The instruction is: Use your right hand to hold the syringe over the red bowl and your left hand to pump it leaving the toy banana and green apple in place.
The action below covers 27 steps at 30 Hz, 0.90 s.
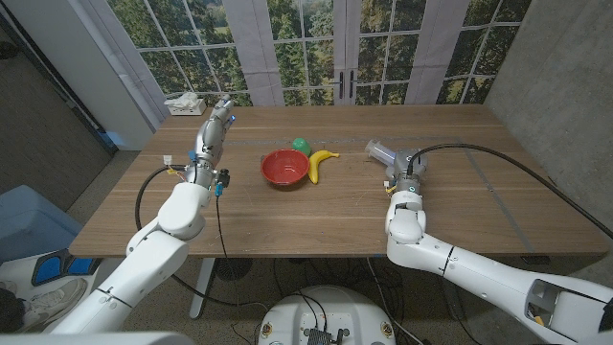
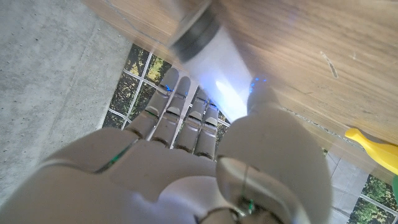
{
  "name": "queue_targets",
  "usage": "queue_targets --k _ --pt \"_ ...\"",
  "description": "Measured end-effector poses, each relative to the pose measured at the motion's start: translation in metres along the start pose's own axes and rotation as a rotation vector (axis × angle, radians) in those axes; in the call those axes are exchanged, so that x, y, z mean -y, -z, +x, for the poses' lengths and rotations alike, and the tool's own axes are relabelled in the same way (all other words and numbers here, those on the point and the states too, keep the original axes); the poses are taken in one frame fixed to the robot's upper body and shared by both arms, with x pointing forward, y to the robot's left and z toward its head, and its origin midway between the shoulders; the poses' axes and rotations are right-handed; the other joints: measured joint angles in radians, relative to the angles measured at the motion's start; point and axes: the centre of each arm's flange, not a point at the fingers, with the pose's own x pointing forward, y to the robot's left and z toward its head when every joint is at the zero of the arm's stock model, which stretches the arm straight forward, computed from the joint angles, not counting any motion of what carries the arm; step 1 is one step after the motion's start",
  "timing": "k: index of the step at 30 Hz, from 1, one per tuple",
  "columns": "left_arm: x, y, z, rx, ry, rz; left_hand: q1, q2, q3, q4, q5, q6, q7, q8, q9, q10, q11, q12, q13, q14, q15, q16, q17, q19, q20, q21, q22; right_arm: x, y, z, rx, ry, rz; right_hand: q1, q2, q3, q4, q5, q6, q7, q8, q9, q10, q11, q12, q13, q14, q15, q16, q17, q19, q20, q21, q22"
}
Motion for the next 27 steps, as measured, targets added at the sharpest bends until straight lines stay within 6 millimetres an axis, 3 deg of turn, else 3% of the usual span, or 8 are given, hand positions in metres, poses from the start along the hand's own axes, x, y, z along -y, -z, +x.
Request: queue_targets --k 7,10,16,17,19,21,27 --pt "0.001 -0.001 0.002 0.003 0.006 0.001 0.000 0.000 0.000 0.000 0.000 0.000 0.000 0.000 0.000 0.000 0.000 0.000 0.000 0.000 0.000 0.000 0.000 0.000 0.000 0.000 0.000 0.001 0.003 0.001 0.005 -0.015 0.007 -0.108 -0.058 -0.065 0.031 0.030 -0.132 0.017 0.000 -0.003 -0.121 0.023 0.000 -0.014 -0.060 0.000 -0.019 -0.017 -0.027 0.027 -0.050 0.000" --pt "0.001 -0.002 0.003 0.003 0.008 0.002 0.000 0.000 0.000 0.000 0.000 0.000 0.000 0.000 0.000 0.000 0.000 0.000 0.000 0.000 0.000 0.000 0.000 0.000 0.000 0.000 0.000 0.002 0.005 0.001 0.013 -0.021 0.013 -0.151 -0.067 -0.086 0.047 0.048 -0.186 0.026 0.000 -0.005 -0.172 0.036 0.000 -0.020 -0.091 0.002 -0.030 -0.022 -0.045 0.045 -0.076 0.000" --pt "0.001 -0.002 0.004 0.004 0.009 0.004 0.000 0.000 0.000 0.000 0.000 -0.004 -0.004 0.000 0.000 0.000 0.000 0.000 0.000 -0.004 -0.004 0.000 0.000 0.000 0.000 0.000 0.000 0.003 0.009 0.003 0.039 -0.032 0.060 -0.235 -0.039 -0.118 0.085 0.050 -0.234 0.053 0.000 -0.005 -0.238 0.052 0.000 -0.030 -0.137 0.006 -0.038 -0.031 -0.070 0.070 -0.114 0.000" --pt "0.001 -0.002 0.004 0.003 0.009 0.004 0.000 0.000 0.000 0.000 0.000 -0.006 -0.006 0.000 0.000 0.000 0.000 0.000 0.000 -0.004 -0.004 0.000 0.000 0.000 0.000 0.000 0.000 0.002 0.013 0.003 0.030 -0.034 0.062 -0.242 -0.046 -0.121 0.089 0.050 -0.234 0.053 0.000 -0.005 -0.241 0.055 0.000 -0.031 -0.137 0.006 -0.038 -0.031 -0.070 0.070 -0.114 0.000" --pt "0.001 -0.002 0.004 0.003 0.010 0.006 0.000 0.000 0.000 0.000 0.000 -0.005 -0.005 0.000 0.000 0.000 0.000 0.000 0.000 -0.004 -0.004 0.000 0.000 0.000 0.000 0.000 0.000 0.003 0.009 0.002 0.068 -0.009 0.105 -0.259 -0.029 -0.119 0.098 0.050 -0.234 0.053 0.000 -0.005 -0.241 0.056 0.000 -0.031 -0.142 0.003 -0.038 -0.031 -0.070 0.070 -0.118 0.000" --pt "0.001 -0.002 0.004 0.001 0.009 0.006 0.000 0.000 0.000 0.000 0.000 -0.005 -0.005 0.000 0.000 0.000 0.000 0.000 0.000 -0.004 -0.004 0.000 0.000 0.000 0.000 0.000 0.000 0.000 0.019 0.002 0.045 -0.013 0.113 -0.284 -0.018 -0.122 0.113 0.045 -0.234 0.053 0.004 -0.005 -0.254 0.060 0.000 -0.034 -0.154 0.003 -0.041 -0.031 -0.075 0.074 -0.129 0.000" --pt "0.001 -0.002 0.005 -0.001 0.010 0.010 0.000 0.000 0.000 0.000 0.000 -0.005 -0.005 0.000 0.000 -0.004 -0.004 0.000 0.000 -0.004 -0.004 0.000 0.000 0.000 0.000 0.000 0.000 0.008 0.023 0.003 0.102 0.068 0.229 -0.399 0.011 -0.139 0.162 0.010 -0.245 0.042 0.005 -0.008 -0.295 0.077 0.000 -0.051 -0.220 0.020 -0.064 -0.044 -0.132 0.088 -0.181 -0.004"
